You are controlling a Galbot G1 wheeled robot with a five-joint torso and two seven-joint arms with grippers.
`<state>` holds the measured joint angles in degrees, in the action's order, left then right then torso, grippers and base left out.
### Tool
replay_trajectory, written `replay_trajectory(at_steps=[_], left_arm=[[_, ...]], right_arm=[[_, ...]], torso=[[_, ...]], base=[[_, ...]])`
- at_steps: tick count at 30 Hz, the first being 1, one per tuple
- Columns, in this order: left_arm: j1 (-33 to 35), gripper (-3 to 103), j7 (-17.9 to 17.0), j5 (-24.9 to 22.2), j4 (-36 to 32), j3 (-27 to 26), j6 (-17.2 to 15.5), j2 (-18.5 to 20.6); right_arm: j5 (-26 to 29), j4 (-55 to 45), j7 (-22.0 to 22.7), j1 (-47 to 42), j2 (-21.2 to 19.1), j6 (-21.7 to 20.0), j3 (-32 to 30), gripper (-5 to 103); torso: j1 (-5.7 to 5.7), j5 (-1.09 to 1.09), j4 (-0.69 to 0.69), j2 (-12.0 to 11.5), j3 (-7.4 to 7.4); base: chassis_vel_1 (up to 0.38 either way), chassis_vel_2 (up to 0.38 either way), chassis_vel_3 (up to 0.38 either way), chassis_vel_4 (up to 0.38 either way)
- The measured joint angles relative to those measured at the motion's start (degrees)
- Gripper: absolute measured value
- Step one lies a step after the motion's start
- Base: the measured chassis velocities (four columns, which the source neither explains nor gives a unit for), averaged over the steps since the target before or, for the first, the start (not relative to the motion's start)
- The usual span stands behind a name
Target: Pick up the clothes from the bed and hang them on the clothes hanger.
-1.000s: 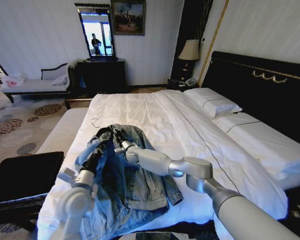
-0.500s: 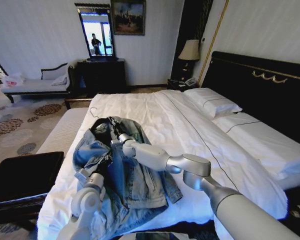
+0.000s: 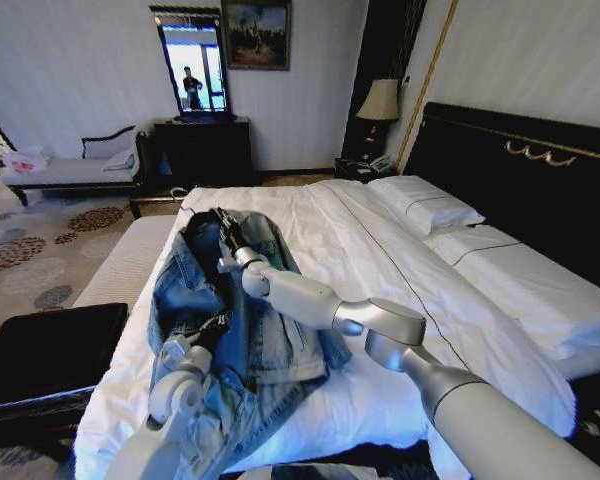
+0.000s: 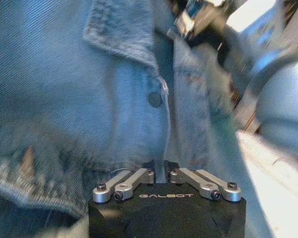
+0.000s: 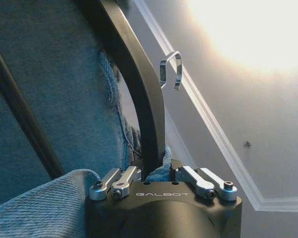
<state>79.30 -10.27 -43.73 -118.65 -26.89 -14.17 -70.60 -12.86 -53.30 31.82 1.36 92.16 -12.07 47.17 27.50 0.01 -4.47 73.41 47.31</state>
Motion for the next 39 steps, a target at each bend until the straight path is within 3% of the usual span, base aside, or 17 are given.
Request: replay_trajectory(at_steps=[2,4,7,8,11,13,14,16,18,21,24,32,35,39], left_arm=[[0.27,24,2.43,0.84,-1.82,-1.23,2.02,0.34],[0.51,24,3.75,1.45,-2.77,-1.77,2.97,0.62],[1.80,41,7.55,2.85,-6.14,-3.31,6.41,2.10],[1.80,41,7.55,2.85,-6.14,-3.31,6.41,2.10],[3.65,52,10.51,3.55,-8.93,-4.19,9.96,2.96],[4.93,62,11.55,3.61,-10.77,-5.25,12.39,2.87],[4.93,62,11.55,3.61,-10.77,-5.25,12.39,2.87],[5.64,74,11.72,2.63,-12.50,-6.90,13.13,2.09],[5.85,74,11.61,1.61,-13.35,-8.18,13.04,1.57],[6.35,90,9.70,-3.50,-16.07,-14.24,11.30,-0.21],[6.78,98,8.48,-6.73,-17.33,-18.07,10.08,-0.92],[8.32,100,5.86,-17.18,-23.24,-27.43,6.65,-3.42],[9.06,100,5.72,-18.68,-24.57,-27.58,5.71,-4.33],[10.13,100,6.37,-16.06,-24.88,-24.62,5.05,-5.75]], right_arm=[[0.46,-0.74,0.25,0.10,-0.01,0.04,0.01,24],[0.77,-1.09,0.35,0.18,-0.01,0.05,0.01,24],[3.92,-2.82,0.59,1.00,-0.01,-0.35,-0.59,24],[3.92,-2.82,0.59,1.00,-0.01,-0.35,-0.59,24],[9.51,-5.56,1.23,2.30,-0.02,-2.32,-1.45,24],[11.45,-7.51,1.42,3.36,-0.04,-2.92,-2.45,24],[11.45,-7.51,1.42,3.36,-0.04,-2.92,-2.45,24],[12.79,-9.80,1.16,4.47,-0.12,-2.55,-3.42,24],[13.77,-11.14,0.79,4.94,-0.55,-2.04,-3.94,24],[19.90,-16.02,-0.75,5.62,-4.00,0.12,-6.02,24],[23.27,-18.91,-1.49,5.62,-5.95,1.07,-7.63,24],[34.98,-24.82,-3.19,8.96,-10.49,4.13,-12.77,25],[36.10,-24.93,-3.37,9.74,-10.99,4.34,-13.68,25],[36.21,-24.05,-3.31,9.82,-11.02,4.42,-14.30,25]], torso=[[0.00,0.00,0.00,0.00,0.00],[0.00,0.00,0.00,0.00,0.00],[0.00,0.00,0.00,0.00,0.00],[0.00,0.00,0.00,0.00,0.00],[0.00,0.00,0.00,0.00,0.00],[0.00,-0.01,0.00,0.00,0.00],[0.00,-0.01,0.00,0.00,0.00],[0.00,0.00,0.00,0.01,-0.01],[0.00,0.00,0.03,0.00,-0.01],[-0.01,0.00,0.00,0.01,-0.01],[0.00,-0.01,-0.03,0.01,-0.01],[0.00,-0.02,0.01,0.01,-0.01],[-0.01,-0.02,0.02,0.01,-0.01],[-0.01,-0.02,-0.01,0.01,-0.01]], base=[[0.000,0.000,0.000,0.000],[0.000,0.000,0.000,0.000],[0.000,0.000,0.000,0.000],[0.000,0.000,0.000,0.000],[0.000,0.000,0.000,0.000],[0.000,0.000,0.000,0.000],[0.000,0.000,0.000,0.000],[0.000,0.000,0.000,0.000],[0.000,0.000,0.000,0.000],[0.000,0.000,0.000,0.000],[0.000,0.000,0.000,0.000],[0.000,0.000,0.000,0.000],[0.000,0.000,0.000,0.000],[0.000,0.000,0.000,0.000]])
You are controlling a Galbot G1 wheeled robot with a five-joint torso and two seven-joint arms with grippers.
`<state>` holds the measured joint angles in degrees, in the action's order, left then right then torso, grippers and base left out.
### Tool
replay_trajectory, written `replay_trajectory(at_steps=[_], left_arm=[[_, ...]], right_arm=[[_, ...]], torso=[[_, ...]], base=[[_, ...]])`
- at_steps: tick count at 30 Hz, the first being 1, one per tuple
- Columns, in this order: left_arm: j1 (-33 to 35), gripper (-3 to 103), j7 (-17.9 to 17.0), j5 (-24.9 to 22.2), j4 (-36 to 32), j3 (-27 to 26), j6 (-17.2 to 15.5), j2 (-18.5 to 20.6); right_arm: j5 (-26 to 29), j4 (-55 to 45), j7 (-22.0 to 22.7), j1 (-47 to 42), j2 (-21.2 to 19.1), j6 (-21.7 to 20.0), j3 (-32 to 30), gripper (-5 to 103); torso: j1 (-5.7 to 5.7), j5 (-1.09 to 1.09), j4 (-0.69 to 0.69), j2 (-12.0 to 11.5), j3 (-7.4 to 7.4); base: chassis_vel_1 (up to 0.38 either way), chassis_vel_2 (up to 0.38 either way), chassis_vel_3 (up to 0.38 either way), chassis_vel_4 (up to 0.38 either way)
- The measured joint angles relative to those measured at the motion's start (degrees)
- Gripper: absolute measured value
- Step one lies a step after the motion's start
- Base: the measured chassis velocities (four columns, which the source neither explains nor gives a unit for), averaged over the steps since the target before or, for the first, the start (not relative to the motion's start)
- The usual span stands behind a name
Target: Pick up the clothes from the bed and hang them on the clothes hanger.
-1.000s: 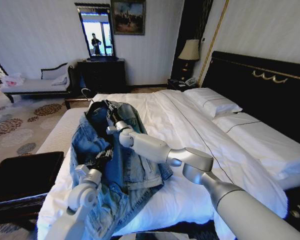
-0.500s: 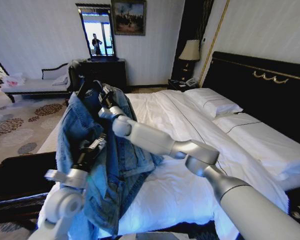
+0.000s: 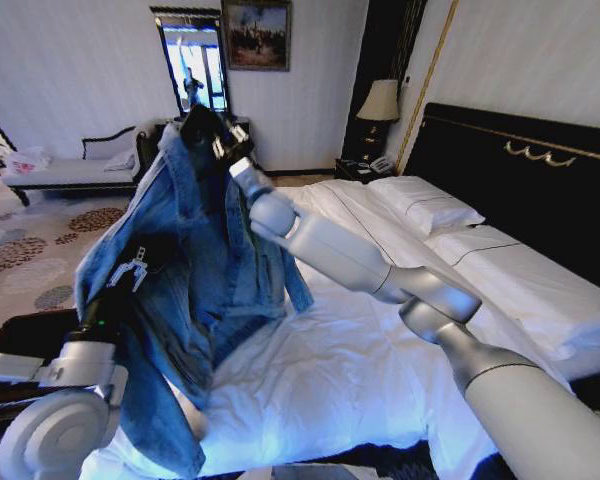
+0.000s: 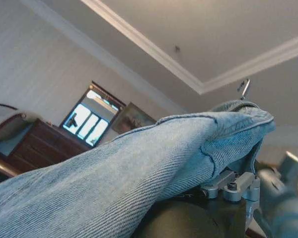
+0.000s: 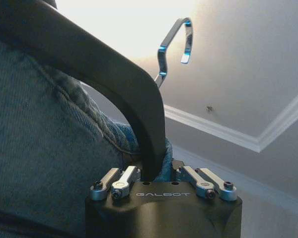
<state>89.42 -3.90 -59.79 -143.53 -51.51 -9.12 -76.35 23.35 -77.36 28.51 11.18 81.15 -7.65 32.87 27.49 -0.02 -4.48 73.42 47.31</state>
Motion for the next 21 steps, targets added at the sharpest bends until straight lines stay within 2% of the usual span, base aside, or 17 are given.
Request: replay_trajectory(at_steps=[3,6,7,9,11,12,15,16,18,21], left_arm=[[1.89,100,1.22,2.49,0.00,3.95,-0.76,-1.72],[2.95,100,1.76,2.65,0.02,6.17,-1.35,-2.31],[4.02,100,2.59,1.26,0.05,8.76,-2.28,-2.19],[5.07,100,4.65,-2.88,0.09,12.05,-3.93,0.64],[5.19,100,5.22,-4.21,0.10,12.42,-4.32,1.88],[5.24,100,6.56,-7.74,0.12,12.55,-5.11,5.16],[4.66,100,9.40,-15.79,0.16,10.76,-6.46,11.12],[4.66,100,9.40,-15.79,0.16,10.76,-6.46,11.12],[4.09,100,10.74,-19.16,0.18,9.26,-7.07,13.96],[3.53,100,11.50,-20.23,0.20,8.60,-7.19,15.11]], right_arm=[[-0.34,1.64,0.43,-0.29,0.91,0.01,-0.61,25],[-0.92,2.91,0.55,-0.28,1.55,0.20,-0.82,25],[-1.60,4.07,0.58,-0.19,2.21,0.51,-0.84,24],[-2.54,5.56,0.58,-0.13,3.20,1.10,-0.79,22],[-2.74,5.83,0.58,-0.13,3.39,1.23,-0.67,21],[-3.22,6.44,0.53,-0.13,3.81,1.48,-0.38,20],[-4.49,8.16,0.35,-0.41,4.70,2.14,-0.13,20],[-4.49,8.16,0.35,-0.41,4.70,2.14,-0.13,20],[-5.41,10.02,0.21,-0.61,5.30,2.78,-0.12,20],[-6.02,11.06,0.13,-0.77,5.50,3.20,-0.17,20]], torso=[[0.02,0.01,0.01,-0.01,0.01],[0.02,0.01,0.03,-0.01,0.01],[0.01,0.01,0.03,-0.01,0.01],[0.00,0.01,0.02,0.00,0.00],[0.00,0.01,0.01,0.00,0.00],[0.00,0.01,0.00,0.00,0.00],[0.01,0.02,0.01,-0.01,0.01],[0.01,0.02,0.01,-0.01,0.01],[0.01,0.02,0.02,-0.01,0.00],[0.01,0.02,0.03,-0.01,0.01]], base=[[0.000,0.000,0.000,0.000],[0.000,0.000,0.000,0.000],[0.000,0.000,0.000,0.000],[0.000,0.000,0.000,0.000],[0.000,0.000,0.000,0.000],[0.000,0.000,0.000,0.000],[0.000,0.000,0.000,0.000],[0.000,0.000,0.000,0.000],[0.000,0.000,0.000,0.000],[0.000,0.000,0.000,0.000]])
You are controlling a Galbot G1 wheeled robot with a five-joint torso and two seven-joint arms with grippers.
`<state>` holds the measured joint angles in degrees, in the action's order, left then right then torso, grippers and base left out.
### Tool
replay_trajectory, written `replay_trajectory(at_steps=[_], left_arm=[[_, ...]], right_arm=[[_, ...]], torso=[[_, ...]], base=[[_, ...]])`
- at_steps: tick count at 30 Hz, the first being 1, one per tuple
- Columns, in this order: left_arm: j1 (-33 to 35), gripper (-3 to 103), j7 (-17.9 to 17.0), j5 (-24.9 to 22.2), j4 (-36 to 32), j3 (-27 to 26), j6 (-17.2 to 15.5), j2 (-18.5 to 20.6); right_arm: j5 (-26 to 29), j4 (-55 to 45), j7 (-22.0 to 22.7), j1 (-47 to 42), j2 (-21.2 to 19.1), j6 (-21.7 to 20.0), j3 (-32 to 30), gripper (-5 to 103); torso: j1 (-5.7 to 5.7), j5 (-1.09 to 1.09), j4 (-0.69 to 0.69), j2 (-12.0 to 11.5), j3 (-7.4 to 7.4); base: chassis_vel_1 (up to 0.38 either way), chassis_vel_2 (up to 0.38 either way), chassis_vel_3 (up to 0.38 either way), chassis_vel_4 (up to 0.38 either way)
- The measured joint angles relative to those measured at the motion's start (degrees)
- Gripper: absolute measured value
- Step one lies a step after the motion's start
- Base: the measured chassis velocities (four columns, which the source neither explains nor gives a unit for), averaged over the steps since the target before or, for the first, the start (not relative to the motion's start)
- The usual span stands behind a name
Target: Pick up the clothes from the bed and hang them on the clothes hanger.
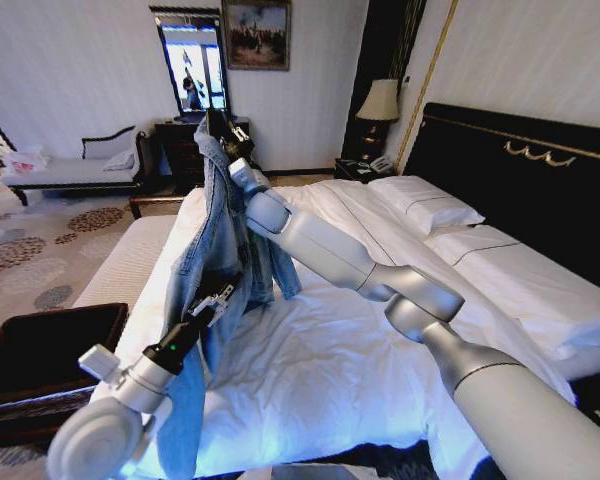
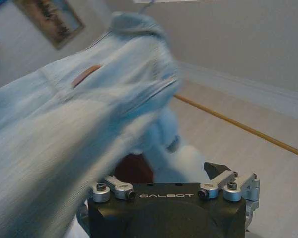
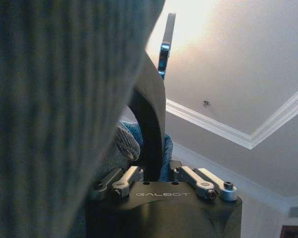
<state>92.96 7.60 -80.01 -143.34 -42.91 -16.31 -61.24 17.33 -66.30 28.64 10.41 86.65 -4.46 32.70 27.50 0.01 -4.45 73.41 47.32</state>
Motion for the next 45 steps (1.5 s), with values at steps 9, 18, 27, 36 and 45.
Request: replay_trajectory(at_steps=[9,18,27,36,45], left_arm=[[-5.47,100,0.83,-10.64,0.04,-10.85,1.35,-0.07],[-7.46,100,-0.43,-20.28,0.04,-23.92,1.77,1.40],[-6.17,100,-7.97,-9.60,0.08,-34.91,2.32,1.32],[-5.96,100,-13.56,-10.22,0.78,-42.34,-0.83,2.43],[-4.76,100,-14.75,-7.54,0.11,-40.98,-2.68,-4.69]], right_arm=[[3.68,3.29,-1.04,-0.27,-1.33,1.07,-1.27,20],[9.27,3.24,-1.06,-0.25,-2.53,0.65,-2.00,20],[22.80,-11.39,0.91,1.53,-7.24,-3.72,-2.59,20],[33.88,-23.93,2.84,5.02,-14.01,-5.96,-4.81,20],[42.95,-42.10,1.84,1.27,-32.80,-8.01,-12.60,20]], torso=[[0.00,0.00,-0.02,0.00,0.00],[0.00,-0.01,-0.03,0.00,0.00],[0.00,0.00,-0.01,0.00,-0.01],[-0.01,-0.01,-0.01,0.00,-0.01],[-0.01,-0.05,-0.04,0.01,-0.01]], base=[[0.000,0.000,0.000,0.000],[0.000,0.000,0.000,0.000],[0.000,0.000,0.000,0.000],[0.000,0.000,0.000,0.000],[0.000,0.000,0.000,0.000]])
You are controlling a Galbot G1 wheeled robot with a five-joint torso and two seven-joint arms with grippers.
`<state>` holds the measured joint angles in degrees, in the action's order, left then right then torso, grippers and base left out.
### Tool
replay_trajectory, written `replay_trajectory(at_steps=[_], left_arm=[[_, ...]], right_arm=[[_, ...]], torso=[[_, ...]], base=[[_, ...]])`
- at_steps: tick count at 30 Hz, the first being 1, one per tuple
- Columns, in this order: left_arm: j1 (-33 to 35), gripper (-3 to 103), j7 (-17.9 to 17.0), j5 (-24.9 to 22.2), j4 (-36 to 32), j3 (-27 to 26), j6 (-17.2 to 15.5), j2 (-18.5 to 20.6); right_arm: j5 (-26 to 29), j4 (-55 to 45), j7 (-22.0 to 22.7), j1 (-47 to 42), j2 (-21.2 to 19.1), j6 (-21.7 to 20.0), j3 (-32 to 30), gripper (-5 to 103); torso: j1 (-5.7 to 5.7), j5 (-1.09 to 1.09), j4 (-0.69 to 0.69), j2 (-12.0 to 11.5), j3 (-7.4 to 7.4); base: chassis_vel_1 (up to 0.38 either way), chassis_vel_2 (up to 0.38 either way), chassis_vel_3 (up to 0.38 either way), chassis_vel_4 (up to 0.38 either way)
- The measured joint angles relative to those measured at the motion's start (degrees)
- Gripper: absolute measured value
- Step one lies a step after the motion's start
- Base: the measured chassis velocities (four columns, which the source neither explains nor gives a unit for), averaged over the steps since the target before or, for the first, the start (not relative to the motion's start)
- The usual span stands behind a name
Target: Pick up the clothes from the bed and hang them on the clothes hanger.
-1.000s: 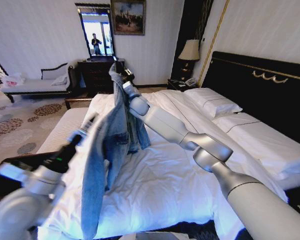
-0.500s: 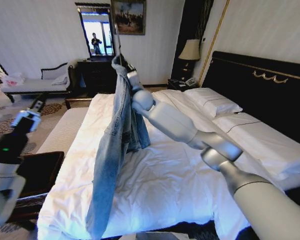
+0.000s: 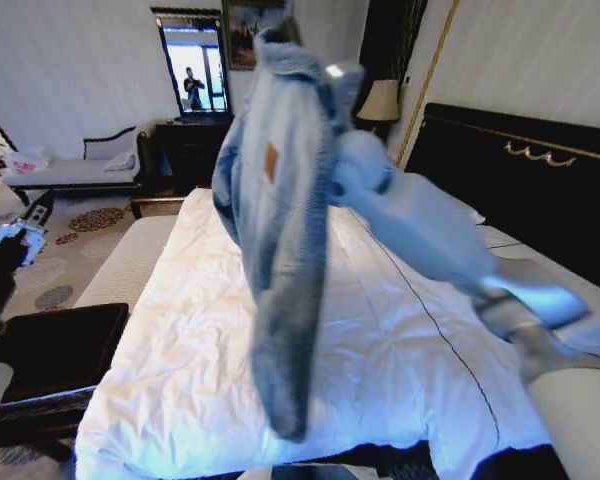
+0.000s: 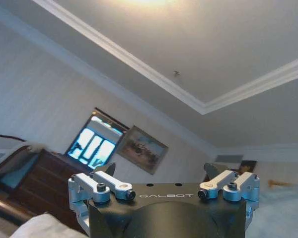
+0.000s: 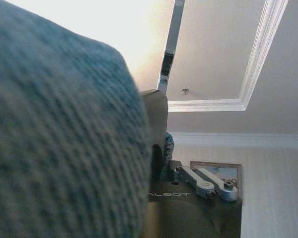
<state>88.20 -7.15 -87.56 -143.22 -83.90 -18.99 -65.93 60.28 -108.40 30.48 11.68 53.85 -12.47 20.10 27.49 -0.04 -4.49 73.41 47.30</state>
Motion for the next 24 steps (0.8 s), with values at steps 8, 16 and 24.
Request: replay_trajectory(at_steps=[8,16,24], left_arm=[[0.92,100,-0.30,4.89,-0.01,3.49,-0.73,-5.45],[1.58,100,-1.27,14.48,-0.01,8.43,-2.03,-7.93],[2.68,100,-0.64,22.99,-0.01,9.77,-2.58,-9.23]], right_arm=[[1.15,-11.04,-3.49,-12.97,-9.84,3.41,-9.31,20],[4.90,-20.40,-5.53,-21.10,-18.20,8.83,-17.18,20],[3.61,-22.91,-5.93,-27.46,-22.62,14.75,-21.36,20]], torso=[[0.01,0.02,0.02,0.00,0.00],[0.00,0.03,0.01,0.00,0.00],[0.01,0.03,0.03,0.00,0.00]], base=[[0.000,0.000,0.000,0.000],[0.000,0.000,0.000,0.000],[0.000,0.000,0.000,0.000]])
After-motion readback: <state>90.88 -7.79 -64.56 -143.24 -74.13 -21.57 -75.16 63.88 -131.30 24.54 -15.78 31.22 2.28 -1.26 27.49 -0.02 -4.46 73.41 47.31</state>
